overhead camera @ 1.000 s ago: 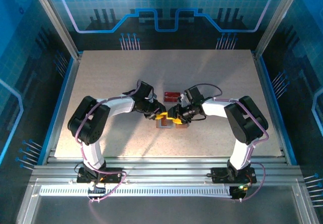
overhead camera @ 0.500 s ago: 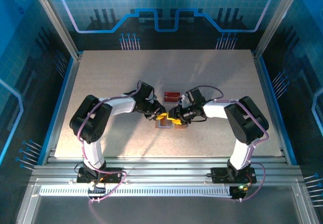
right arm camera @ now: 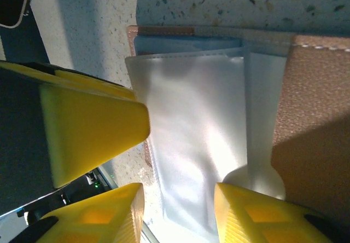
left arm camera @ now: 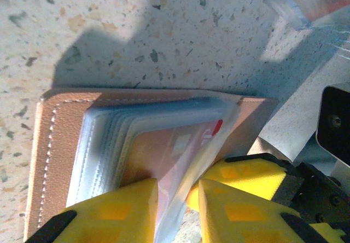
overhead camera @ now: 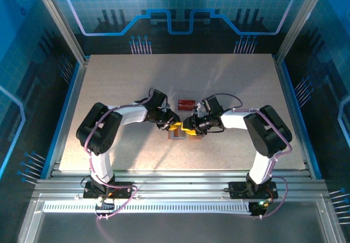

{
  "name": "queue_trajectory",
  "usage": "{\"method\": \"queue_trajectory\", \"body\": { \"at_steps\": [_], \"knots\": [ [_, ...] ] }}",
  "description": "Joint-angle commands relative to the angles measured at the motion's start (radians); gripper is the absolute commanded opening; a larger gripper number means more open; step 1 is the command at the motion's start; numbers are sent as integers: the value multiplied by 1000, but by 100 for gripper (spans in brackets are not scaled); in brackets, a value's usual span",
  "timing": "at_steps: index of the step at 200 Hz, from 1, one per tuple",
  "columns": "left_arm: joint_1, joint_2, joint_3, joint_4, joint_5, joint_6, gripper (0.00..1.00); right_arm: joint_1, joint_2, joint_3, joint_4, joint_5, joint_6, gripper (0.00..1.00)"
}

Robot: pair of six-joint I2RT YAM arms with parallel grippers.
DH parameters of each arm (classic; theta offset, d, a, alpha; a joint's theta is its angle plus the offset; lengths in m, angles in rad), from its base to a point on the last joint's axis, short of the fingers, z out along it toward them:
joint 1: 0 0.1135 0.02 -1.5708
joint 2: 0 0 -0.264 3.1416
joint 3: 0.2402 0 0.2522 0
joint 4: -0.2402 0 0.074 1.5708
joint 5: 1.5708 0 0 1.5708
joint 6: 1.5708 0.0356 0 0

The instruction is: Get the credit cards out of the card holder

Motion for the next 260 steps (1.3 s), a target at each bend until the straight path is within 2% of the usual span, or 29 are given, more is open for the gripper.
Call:
{"method": "queue_trajectory", "body": {
  "at_steps": [1, 41, 95, 144, 195, 260],
  "knots": [
    [-10, 13, 19, 5, 25, -7, 25, -1, -45, -15, 32, -27, 21, 41],
    [-12, -3, 38, -9, 34, 10, 27, -10, -124, -4, 6, -28, 20, 46],
    [-29, -9, 106, -56, 57, 33, 31, -53, -244, 64, -207, 51, -79, 47],
    [-63, 16, 170, -78, 57, 42, 34, -122, -340, 40, -301, 100, -121, 49],
    [-104, 78, 259, -117, 59, 57, 36, -177, -392, -20, -317, 107, -137, 49],
    [-146, 157, 323, -125, 55, 56, 39, -190, -406, -40, -307, 106, -141, 51]
  ]
}}
